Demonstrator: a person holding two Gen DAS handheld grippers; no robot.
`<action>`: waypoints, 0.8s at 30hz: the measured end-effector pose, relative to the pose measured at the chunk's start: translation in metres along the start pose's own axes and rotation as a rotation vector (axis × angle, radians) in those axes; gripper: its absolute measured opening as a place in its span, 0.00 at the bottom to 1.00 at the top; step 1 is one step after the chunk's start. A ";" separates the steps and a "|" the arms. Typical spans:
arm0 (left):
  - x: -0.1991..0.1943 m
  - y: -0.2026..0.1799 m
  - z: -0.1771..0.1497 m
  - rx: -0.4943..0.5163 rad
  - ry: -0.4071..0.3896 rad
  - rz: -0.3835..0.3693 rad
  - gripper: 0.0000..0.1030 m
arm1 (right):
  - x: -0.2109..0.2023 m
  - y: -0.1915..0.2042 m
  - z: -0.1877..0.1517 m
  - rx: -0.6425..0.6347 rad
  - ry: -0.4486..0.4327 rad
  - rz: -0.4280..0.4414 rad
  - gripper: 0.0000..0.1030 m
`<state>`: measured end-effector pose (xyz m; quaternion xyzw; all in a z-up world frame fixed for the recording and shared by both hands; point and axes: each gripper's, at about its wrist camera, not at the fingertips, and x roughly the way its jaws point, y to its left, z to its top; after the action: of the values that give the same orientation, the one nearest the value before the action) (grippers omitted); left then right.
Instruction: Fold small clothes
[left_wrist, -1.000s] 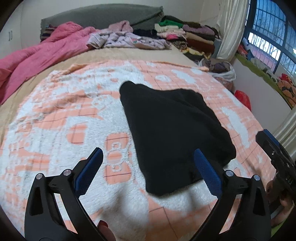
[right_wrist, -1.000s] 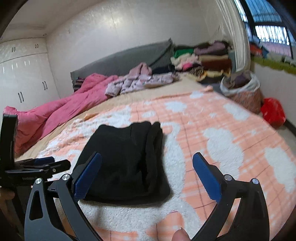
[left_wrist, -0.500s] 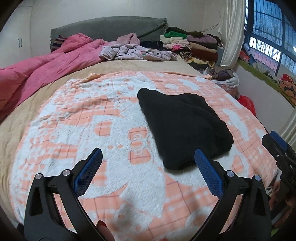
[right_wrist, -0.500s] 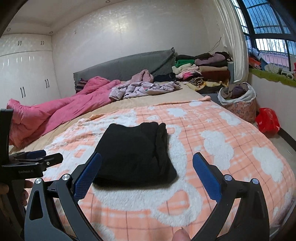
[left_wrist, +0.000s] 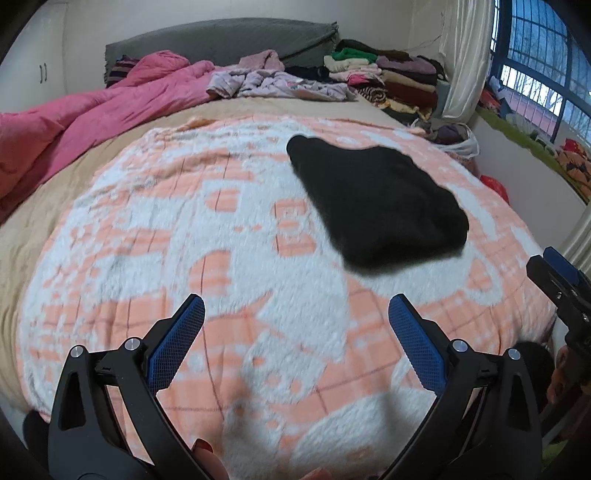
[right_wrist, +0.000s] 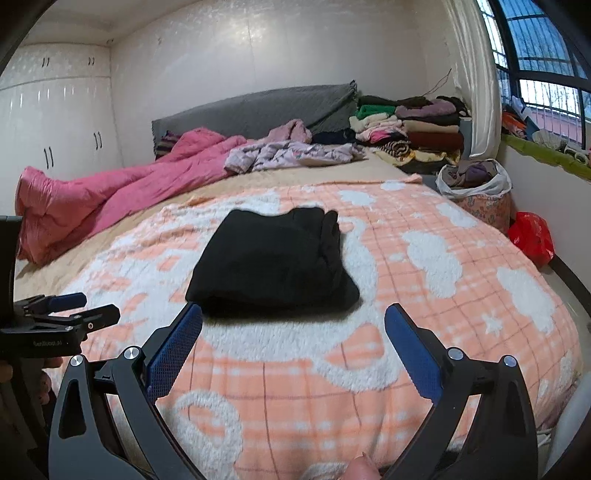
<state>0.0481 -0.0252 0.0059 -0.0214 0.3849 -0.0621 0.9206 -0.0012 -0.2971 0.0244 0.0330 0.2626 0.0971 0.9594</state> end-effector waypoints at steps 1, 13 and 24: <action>0.001 0.002 -0.004 -0.005 0.006 0.001 0.91 | 0.001 0.001 -0.004 -0.003 0.010 -0.003 0.96; 0.010 0.007 -0.019 -0.020 0.048 0.014 0.91 | 0.021 0.001 -0.032 0.003 0.115 -0.023 0.96; 0.011 0.009 -0.019 -0.020 0.059 0.027 0.91 | 0.021 0.004 -0.031 -0.002 0.121 -0.013 0.96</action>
<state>0.0433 -0.0180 -0.0159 -0.0236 0.4127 -0.0466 0.9094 0.0000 -0.2889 -0.0126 0.0242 0.3203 0.0927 0.9425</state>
